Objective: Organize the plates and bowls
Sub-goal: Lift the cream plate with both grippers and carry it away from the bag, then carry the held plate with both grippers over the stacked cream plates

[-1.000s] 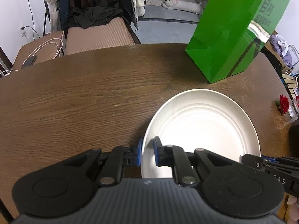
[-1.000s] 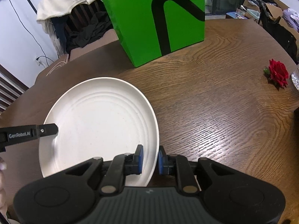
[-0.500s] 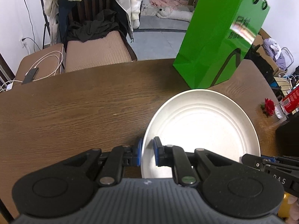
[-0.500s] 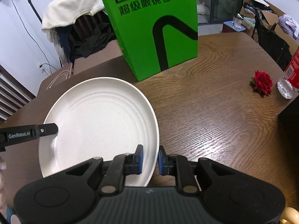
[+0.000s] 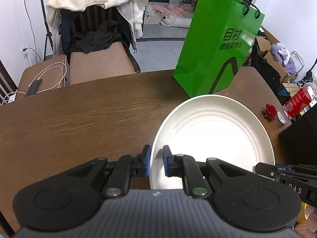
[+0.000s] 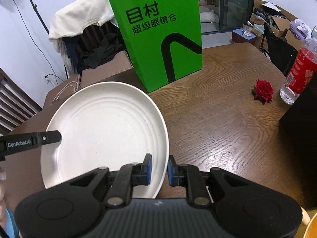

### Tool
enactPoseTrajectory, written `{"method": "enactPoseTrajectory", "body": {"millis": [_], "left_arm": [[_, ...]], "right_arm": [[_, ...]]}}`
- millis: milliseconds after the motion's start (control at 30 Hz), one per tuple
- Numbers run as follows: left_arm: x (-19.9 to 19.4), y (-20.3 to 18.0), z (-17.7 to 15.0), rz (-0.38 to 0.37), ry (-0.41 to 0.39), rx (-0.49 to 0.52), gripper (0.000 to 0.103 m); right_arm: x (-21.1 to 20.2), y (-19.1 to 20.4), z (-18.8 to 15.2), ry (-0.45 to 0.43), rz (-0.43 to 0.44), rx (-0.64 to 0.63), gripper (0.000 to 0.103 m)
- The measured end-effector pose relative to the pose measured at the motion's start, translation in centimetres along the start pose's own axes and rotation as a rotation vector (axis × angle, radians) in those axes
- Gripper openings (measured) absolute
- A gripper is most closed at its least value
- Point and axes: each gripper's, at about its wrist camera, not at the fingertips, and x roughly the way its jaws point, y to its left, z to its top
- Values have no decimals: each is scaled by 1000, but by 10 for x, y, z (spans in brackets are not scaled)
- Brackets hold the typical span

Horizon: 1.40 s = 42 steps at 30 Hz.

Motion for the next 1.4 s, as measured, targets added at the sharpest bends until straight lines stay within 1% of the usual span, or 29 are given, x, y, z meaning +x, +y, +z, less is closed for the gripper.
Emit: {"method": "enactPoseTrajectory", "body": {"millis": [267,567,833,1167,1400], "left_arm": [[-35,-2,-19,16,-21,-16,14],[-71,-10,-44,47,-37,-38,14],[-102,-19,-70,69,-56,-41,14],[-136,-21,-114,99,-63,-74,14],[-161,-20,-149,116,-68,-107,14]], "right_arm": [[-28,3,-13,-17,20,-10,15],[-57,5,-38,-10,46,-49,15],[-85,3,-57,-28,66,-70,15],[-113,6,-90,-26,84,-110,15],[-134,12,-122,-23,97,-144,15]]}}
